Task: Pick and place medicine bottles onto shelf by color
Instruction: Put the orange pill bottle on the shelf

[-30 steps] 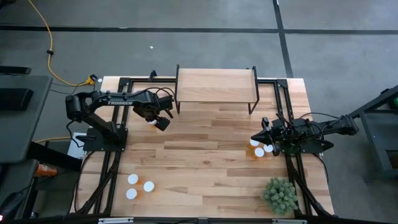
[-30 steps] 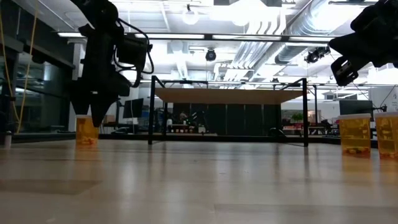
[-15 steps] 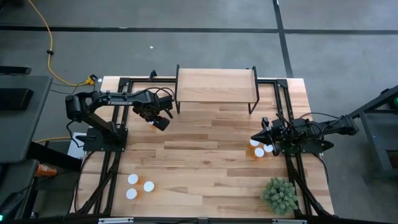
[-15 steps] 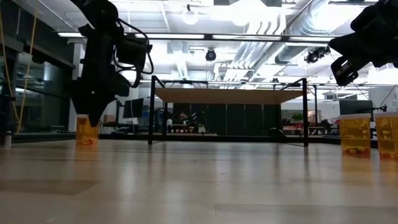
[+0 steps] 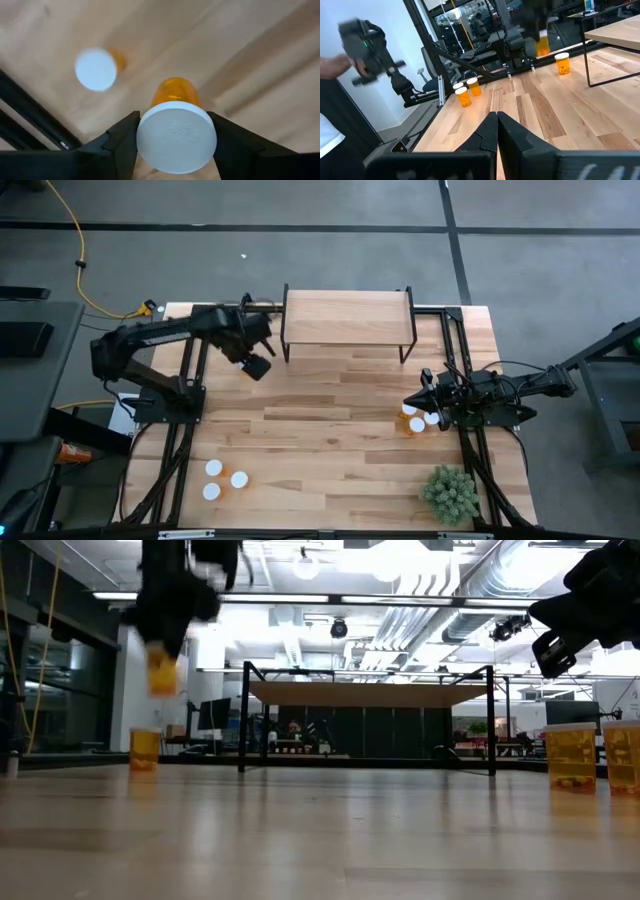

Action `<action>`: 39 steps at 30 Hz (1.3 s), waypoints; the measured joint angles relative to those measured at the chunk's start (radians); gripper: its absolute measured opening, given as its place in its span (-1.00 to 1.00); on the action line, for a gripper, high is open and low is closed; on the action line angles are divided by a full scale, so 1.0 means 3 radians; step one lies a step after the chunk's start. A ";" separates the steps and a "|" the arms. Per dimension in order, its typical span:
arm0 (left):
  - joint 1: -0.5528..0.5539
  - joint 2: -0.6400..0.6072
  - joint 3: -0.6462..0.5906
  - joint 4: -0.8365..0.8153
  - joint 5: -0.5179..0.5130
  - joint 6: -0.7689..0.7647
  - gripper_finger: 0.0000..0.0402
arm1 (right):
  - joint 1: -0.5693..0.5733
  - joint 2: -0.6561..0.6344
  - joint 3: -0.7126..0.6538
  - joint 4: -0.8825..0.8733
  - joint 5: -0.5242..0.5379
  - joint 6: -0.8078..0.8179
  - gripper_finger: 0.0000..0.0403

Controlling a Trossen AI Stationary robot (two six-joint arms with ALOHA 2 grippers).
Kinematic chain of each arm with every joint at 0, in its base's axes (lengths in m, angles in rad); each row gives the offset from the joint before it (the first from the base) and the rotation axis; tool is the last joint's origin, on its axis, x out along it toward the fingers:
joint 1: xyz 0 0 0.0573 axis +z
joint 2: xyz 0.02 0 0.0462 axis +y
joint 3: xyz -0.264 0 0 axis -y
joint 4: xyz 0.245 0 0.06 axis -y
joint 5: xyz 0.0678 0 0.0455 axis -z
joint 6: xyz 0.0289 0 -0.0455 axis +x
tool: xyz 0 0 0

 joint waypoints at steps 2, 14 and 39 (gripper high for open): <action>0.0000 -0.0008 0.0400 -0.0128 -0.0001 0.0149 -0.07 | 0.0000 0.0000 0.0000 0.0000 0.0000 0.0001 -1.00; 0.0107 0.1019 0.2632 -0.0604 -0.0292 0.1172 -0.01 | 0.0000 0.0000 0.0000 0.0000 0.0001 0.0001 -1.00; 0.0118 0.2227 0.3092 -0.0678 -0.0987 0.1971 0.04 | 0.0000 0.0000 0.0000 -0.0001 0.0000 0.0000 -1.00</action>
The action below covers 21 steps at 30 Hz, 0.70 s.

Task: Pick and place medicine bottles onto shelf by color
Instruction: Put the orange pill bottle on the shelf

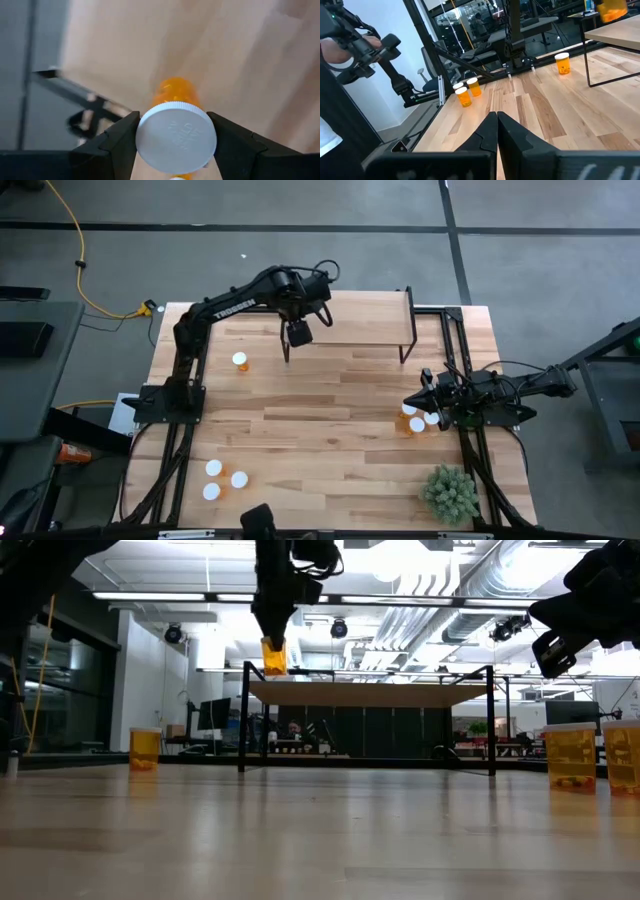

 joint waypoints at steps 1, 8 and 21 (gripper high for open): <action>0.0014 0.0001 0.0000 0.0050 -0.0053 -0.0001 0.04 | 0.0000 0.0000 0.0000 0.0000 0.0001 0.0001 -1.00; 0.0307 0.0075 0.0003 0.0132 0.0198 0.0001 0.04 | 0.0000 0.0001 0.0001 -0.0001 0.0000 0.0000 -1.00; 0.0589 0.0160 0.0005 0.0352 0.0379 0.0119 0.04 | 0.0000 0.0001 0.0001 0.0000 0.0001 0.0000 -1.00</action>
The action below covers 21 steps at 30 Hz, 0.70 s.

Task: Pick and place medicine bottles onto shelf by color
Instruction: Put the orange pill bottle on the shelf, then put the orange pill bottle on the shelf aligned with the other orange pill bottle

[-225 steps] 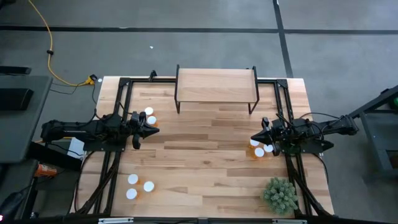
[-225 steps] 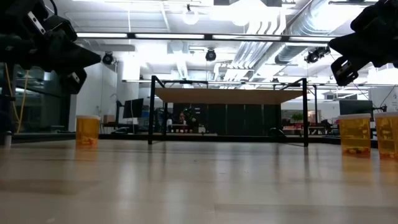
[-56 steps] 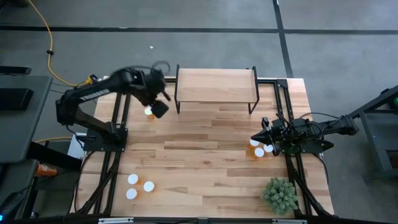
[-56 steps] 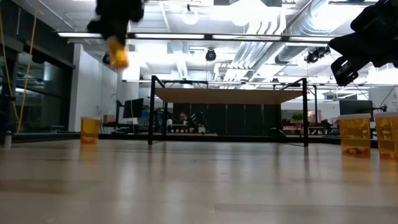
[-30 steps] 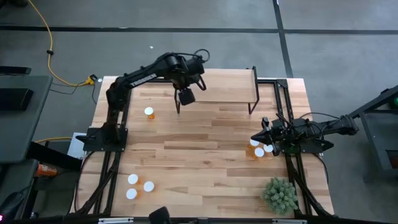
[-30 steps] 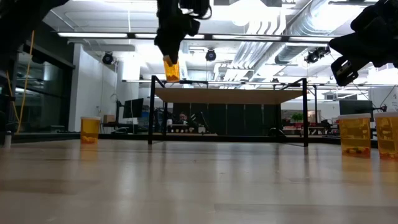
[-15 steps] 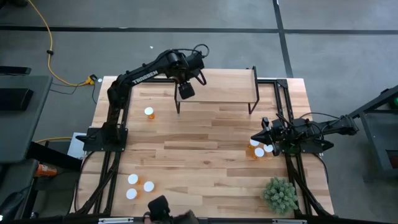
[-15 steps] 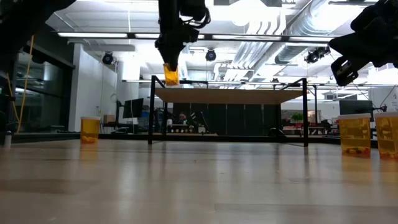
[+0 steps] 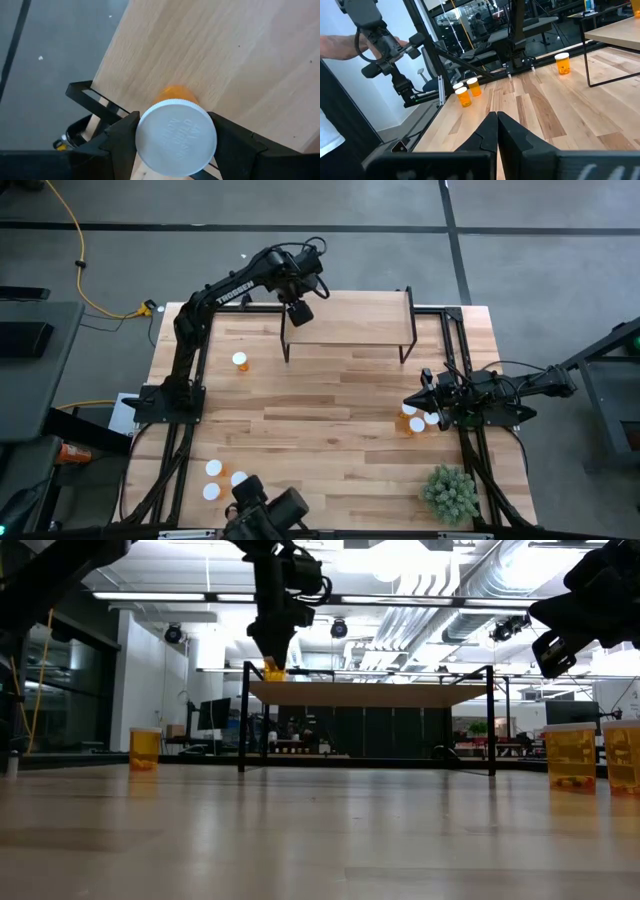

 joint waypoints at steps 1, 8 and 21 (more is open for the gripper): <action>0.0000 0.0000 0.0000 -0.0004 0.0000 0.0004 0.04 | 0.0000 0.0000 0.0000 0.0001 0.0000 0.0001 -1.00; -0.0008 0.0000 -0.0005 0.0140 0.0009 -0.0027 0.14 | 0.0000 0.0000 0.0000 0.0001 -0.0001 0.0000 -1.00; -0.0008 -0.0001 0.0110 0.0003 0.0001 -0.0169 0.52 | 0.0000 0.0000 -0.0001 0.0000 0.0000 0.0001 -1.00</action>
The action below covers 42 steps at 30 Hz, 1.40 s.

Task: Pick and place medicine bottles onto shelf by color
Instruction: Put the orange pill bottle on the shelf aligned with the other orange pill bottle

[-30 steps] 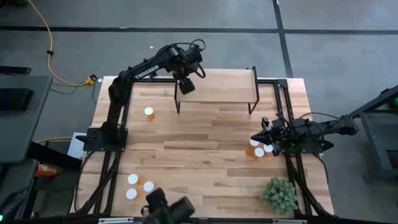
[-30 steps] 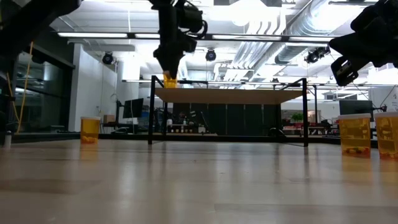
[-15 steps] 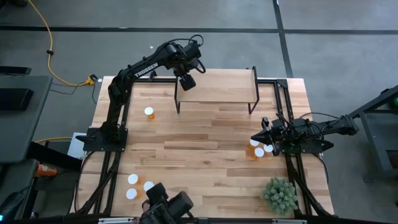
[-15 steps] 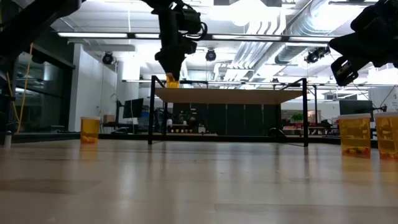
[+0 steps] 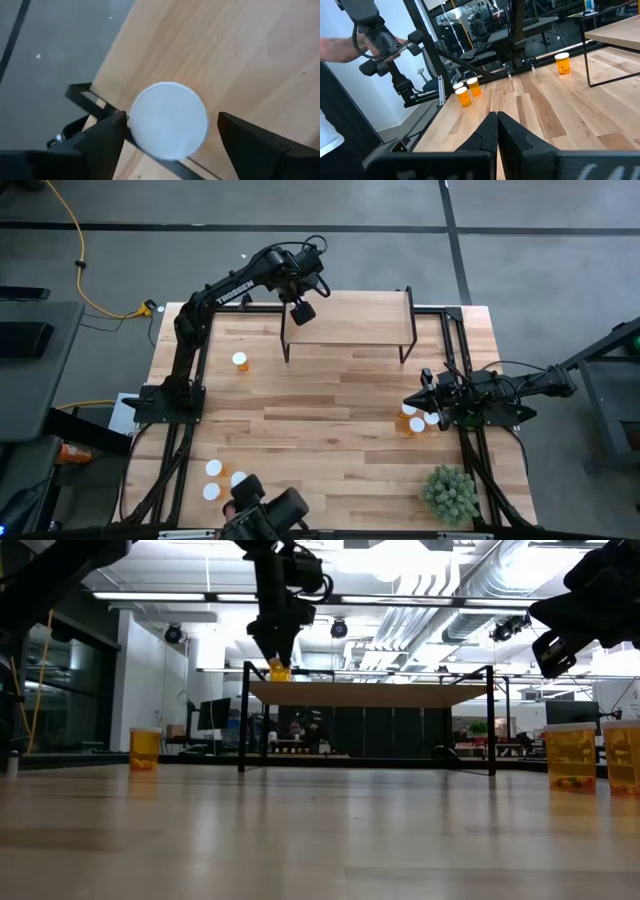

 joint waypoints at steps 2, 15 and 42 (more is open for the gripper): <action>0.0000 -0.0008 0.0095 -0.0017 0.0002 -0.0016 0.53 | 0.0000 0.0000 0.0001 0.0000 -0.0001 -0.0001 -1.00; -0.0114 -0.0470 0.0366 0.0073 0.0384 -0.0393 0.53 | 0.0000 0.0000 0.0001 0.0001 -0.0001 -0.0001 -1.00; -0.2477 -0.4191 -0.4925 0.5170 -0.0347 -0.1498 0.53 | 0.0000 -0.0001 0.0001 0.0001 0.0000 -0.0001 -1.00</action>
